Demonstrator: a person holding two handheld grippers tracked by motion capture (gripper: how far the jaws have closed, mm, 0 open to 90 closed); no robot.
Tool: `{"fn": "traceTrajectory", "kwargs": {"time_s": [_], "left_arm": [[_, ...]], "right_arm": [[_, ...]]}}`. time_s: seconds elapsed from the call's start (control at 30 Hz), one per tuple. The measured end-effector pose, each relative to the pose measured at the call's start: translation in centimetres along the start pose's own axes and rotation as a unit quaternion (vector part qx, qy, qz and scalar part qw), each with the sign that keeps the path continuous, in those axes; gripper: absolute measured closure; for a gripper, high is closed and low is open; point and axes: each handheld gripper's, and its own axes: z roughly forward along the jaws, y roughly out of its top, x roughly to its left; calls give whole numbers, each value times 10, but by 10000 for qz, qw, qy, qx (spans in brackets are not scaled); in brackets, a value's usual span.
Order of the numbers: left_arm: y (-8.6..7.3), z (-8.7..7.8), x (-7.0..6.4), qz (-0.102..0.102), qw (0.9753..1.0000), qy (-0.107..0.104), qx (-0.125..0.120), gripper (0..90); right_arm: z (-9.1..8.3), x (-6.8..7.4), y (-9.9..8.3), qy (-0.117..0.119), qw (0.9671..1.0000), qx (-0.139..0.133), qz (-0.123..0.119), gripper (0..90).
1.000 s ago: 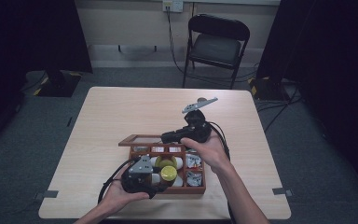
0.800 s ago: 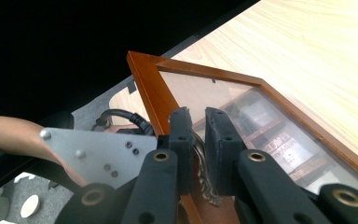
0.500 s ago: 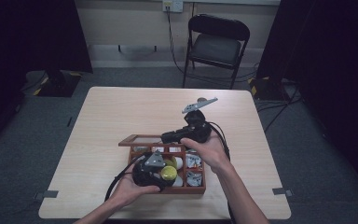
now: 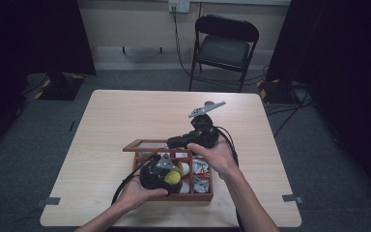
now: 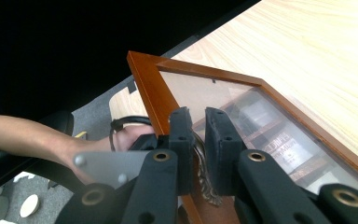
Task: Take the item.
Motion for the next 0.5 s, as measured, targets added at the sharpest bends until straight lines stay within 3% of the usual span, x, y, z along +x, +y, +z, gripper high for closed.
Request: {"fn": "traceTrajectory", "kwargs": {"time_s": [0.07, 0.1, 0.13, 0.43, 0.5], "left_arm": [[0, 6, -1, -106, 9998, -106, 99, 253], [1, 7, -1, -87, 9997, -150, 173, 251], [2, 8, 0, 75, 9993, -121, 333, 253], [4, 11, 2, -59, 9990, -265, 362, 348], [5, 11, 4, 73, 9989, -217, 415, 368]], "right_arm": [[0, 0, 0, 4, 10000, -3, -3, 815], [0, 0, 0, 3, 10000, -4, -5, 815], [0, 0, 0, 2, 10000, -3, -6, 815], [0, 0, 0, 1, 10000, -4, -13, 815], [0, 0, 0, 0, 10000, -5, -14, 815]]}}
